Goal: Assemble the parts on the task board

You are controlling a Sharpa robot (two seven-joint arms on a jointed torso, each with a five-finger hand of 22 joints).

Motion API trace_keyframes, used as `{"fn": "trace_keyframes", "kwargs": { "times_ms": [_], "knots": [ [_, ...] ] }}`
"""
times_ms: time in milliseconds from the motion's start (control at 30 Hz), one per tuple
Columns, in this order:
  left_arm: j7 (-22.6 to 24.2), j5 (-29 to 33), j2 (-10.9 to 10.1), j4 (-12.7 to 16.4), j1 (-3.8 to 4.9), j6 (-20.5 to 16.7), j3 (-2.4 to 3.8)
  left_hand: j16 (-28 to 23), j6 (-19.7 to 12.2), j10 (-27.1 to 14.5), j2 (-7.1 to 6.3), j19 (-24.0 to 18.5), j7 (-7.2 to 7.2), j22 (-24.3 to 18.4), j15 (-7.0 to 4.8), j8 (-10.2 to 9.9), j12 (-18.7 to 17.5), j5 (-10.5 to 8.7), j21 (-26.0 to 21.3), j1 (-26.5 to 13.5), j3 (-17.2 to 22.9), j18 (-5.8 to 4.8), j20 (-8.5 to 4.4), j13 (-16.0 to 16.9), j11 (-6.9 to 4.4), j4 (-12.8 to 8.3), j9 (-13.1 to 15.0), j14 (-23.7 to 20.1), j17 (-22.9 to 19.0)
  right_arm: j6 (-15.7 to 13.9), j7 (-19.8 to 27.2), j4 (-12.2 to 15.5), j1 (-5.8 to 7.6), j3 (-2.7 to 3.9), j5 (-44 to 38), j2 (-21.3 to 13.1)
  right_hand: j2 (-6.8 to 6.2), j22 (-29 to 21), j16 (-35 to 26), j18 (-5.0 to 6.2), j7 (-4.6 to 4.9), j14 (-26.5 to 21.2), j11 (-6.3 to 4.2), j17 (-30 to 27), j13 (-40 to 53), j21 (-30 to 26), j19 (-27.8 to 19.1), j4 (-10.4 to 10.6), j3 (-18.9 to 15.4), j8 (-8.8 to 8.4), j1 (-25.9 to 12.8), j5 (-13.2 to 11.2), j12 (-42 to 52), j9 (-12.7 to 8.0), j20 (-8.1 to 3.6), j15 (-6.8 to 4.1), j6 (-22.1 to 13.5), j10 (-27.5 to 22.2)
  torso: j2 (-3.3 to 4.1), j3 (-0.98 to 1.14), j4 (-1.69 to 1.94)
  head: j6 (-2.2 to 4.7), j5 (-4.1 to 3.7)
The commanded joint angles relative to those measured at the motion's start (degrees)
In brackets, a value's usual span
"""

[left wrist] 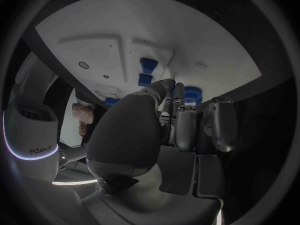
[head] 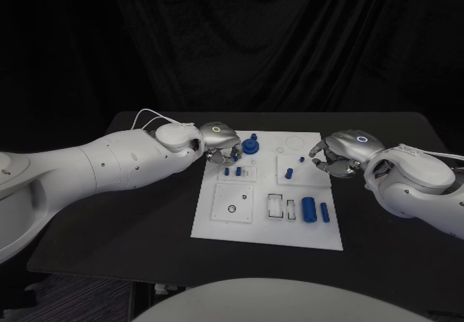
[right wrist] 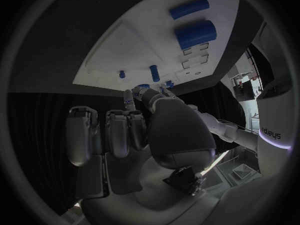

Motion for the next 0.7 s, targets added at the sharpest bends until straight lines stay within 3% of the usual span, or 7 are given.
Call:
{"fn": "trace_keyframes", "kwargs": {
  "times_ms": [33,700],
  "knots": [
    [-0.3,-0.2,0.2,-0.1,-0.36,-1.1,-0.06,-0.2,-0.1,0.4,0.17,-0.2,0.0,10.2,-0.18,0.3,-0.3,0.01,-0.1,0.0,0.2,-0.72,-0.05,-0.1,-0.08,-0.1,-0.1,-0.4,0.0,0.2,-0.7,0.1,-0.16,0.03,-0.2,-0.1,0.21,13.0,-0.2,0.19,-0.09,4.7,-0.28,8.4,10.2,-0.3,3.1,0.0,0.4,-0.19,-0.2,0.2,-0.2,-0.1,-0.39,-0.36,0.3,2.5,0.02,0.02,0.0,0.01,-0.03],
    [-0.5,-0.2,0.4,-0.1,-0.58,-1.5,-0.06,-0.4,-0.1,0.7,0.16,-0.3,0.08,10.2,-0.16,0.2,-0.4,0.27,-0.2,0.2,0.3,-0.69,-0.06,-0.2,0.0,-0.4,-0.1,-0.6,-0.4,0.1,-0.7,0.1,-0.22,0.03,-0.2,-0.1,0.21,13.0,-0.2,0.19,-0.09,4.7,-0.28,8.4,10.2,-0.3,3.1,0.0,0.4,-0.19,-0.2,0.2,-0.2,-0.1,-0.39,-0.36,0.3,2.5,0.01,0.01,0.04,0.01,-0.07]
  ]
}}
